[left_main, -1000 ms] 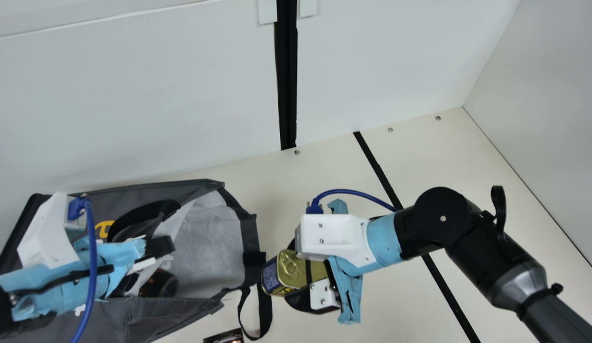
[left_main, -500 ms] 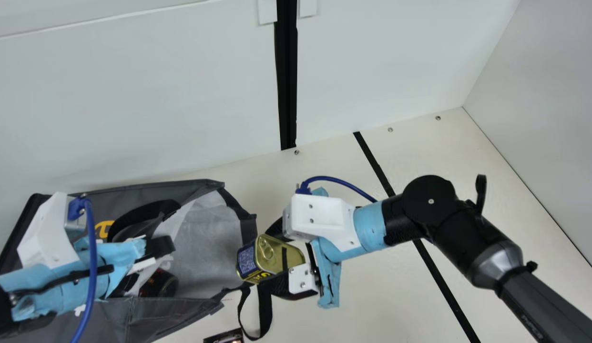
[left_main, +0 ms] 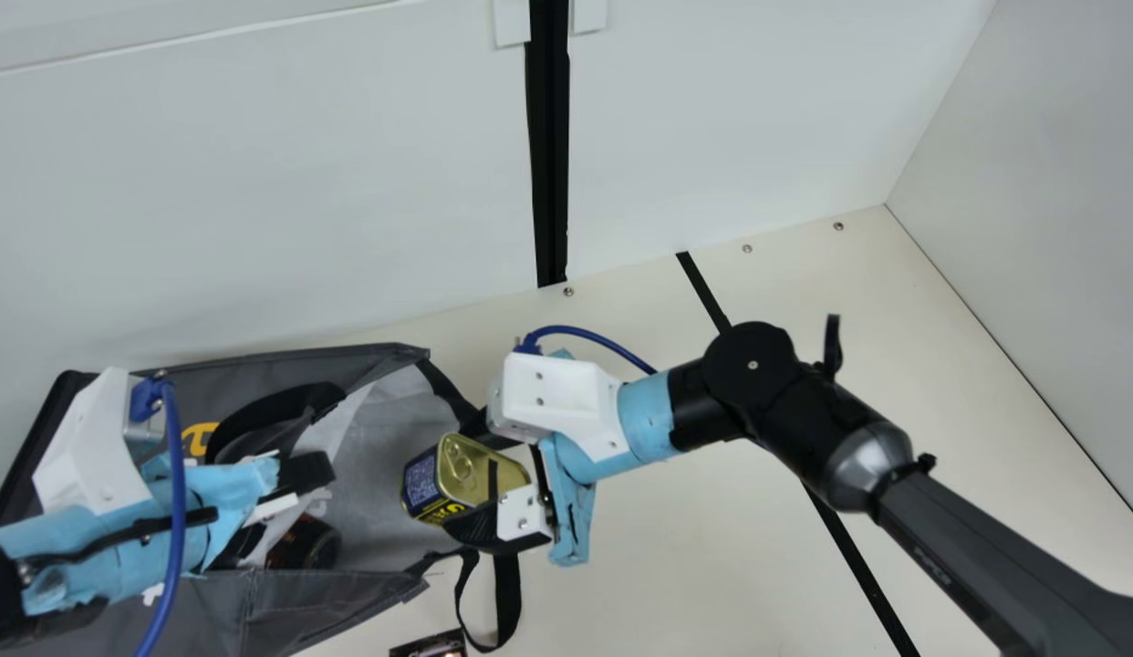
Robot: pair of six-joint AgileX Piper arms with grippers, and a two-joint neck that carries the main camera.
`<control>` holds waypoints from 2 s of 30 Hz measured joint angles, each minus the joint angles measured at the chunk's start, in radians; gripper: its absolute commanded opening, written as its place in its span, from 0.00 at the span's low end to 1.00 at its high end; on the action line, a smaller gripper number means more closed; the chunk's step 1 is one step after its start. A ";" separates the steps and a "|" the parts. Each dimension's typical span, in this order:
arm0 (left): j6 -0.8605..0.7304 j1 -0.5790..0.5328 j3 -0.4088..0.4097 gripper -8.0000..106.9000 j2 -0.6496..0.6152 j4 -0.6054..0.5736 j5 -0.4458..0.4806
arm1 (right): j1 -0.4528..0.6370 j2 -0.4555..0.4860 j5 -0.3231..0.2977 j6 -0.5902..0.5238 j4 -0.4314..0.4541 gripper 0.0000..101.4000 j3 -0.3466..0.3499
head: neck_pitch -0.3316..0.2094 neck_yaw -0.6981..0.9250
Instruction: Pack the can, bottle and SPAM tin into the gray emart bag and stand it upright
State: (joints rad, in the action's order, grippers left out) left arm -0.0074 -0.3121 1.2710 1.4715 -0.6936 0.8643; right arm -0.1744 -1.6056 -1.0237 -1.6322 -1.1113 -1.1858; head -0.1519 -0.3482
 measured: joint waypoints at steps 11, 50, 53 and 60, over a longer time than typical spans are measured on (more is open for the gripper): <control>0.000 0.000 0.000 0.00 0.000 0.000 0.000 | -0.072 -0.108 0.040 0.014 -0.034 0.00 -0.077 | 0.000 0.000; 0.000 0.000 0.000 0.00 0.000 0.000 0.000 | -0.236 -0.293 0.123 0.073 -0.046 0.43 -0.237 | 0.000 0.000; 0.000 0.000 0.000 0.00 0.000 0.000 0.000 | -0.237 -0.293 0.125 0.073 -0.044 0.53 -0.239 | 0.000 0.000; 0.000 0.000 0.000 0.00 0.000 0.000 0.000 | -0.238 -0.288 0.126 0.073 -0.044 0.76 -0.239 | 0.000 0.000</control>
State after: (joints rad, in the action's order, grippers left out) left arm -0.0074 -0.3121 1.2710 1.4715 -0.6936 0.8643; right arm -0.4120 -1.8933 -0.8981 -1.5588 -1.1556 -1.4249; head -0.1519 -0.3482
